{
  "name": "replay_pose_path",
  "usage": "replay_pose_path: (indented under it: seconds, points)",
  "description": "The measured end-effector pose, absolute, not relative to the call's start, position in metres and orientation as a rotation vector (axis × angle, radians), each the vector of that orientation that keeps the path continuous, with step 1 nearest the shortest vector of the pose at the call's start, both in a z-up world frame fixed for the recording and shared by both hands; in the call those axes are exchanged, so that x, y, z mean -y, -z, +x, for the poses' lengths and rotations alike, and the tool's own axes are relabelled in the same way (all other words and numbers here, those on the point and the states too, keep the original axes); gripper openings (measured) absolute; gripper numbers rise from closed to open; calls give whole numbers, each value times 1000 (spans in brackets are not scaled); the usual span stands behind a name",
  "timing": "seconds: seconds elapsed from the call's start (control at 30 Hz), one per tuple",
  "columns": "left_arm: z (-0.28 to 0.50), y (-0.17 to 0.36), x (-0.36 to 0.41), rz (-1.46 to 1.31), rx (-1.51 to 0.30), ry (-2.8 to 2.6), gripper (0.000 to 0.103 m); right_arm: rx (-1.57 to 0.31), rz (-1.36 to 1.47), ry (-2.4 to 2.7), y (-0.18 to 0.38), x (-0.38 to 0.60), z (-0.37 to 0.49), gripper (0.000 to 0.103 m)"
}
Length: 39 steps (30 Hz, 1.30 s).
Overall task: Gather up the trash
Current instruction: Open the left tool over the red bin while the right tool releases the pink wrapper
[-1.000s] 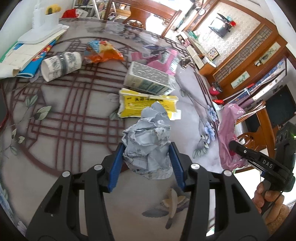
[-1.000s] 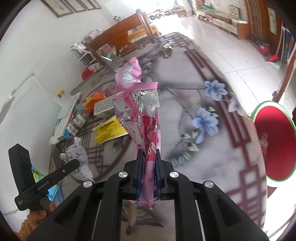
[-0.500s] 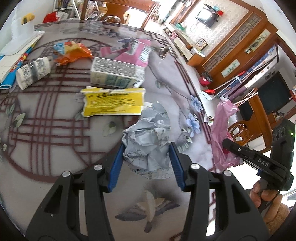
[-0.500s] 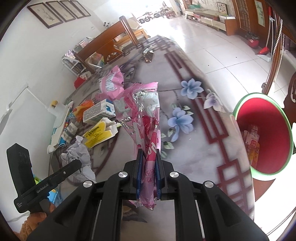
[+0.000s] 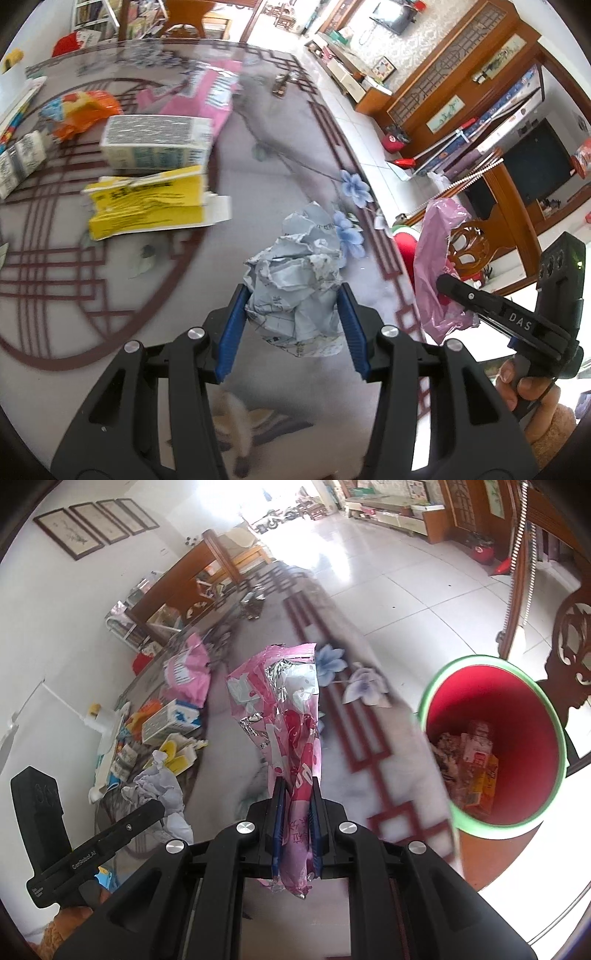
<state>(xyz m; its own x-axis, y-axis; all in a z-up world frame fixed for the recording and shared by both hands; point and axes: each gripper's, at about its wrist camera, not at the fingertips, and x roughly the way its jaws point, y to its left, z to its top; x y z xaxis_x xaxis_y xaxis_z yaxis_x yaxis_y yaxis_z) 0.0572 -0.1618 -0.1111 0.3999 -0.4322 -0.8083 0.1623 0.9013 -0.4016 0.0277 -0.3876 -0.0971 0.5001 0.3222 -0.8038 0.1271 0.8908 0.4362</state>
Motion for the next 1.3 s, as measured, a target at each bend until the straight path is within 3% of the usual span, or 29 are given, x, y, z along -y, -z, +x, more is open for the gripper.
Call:
replay_pose_path:
  seconds: [0.93,1.3]
  points:
    - [81,103,386,-160,-1105,614,47,-964,608,55,90,583,-4,10]
    - [83,108,438,-128,-1127,652,47,-941,649,68,91,624,-12,10]
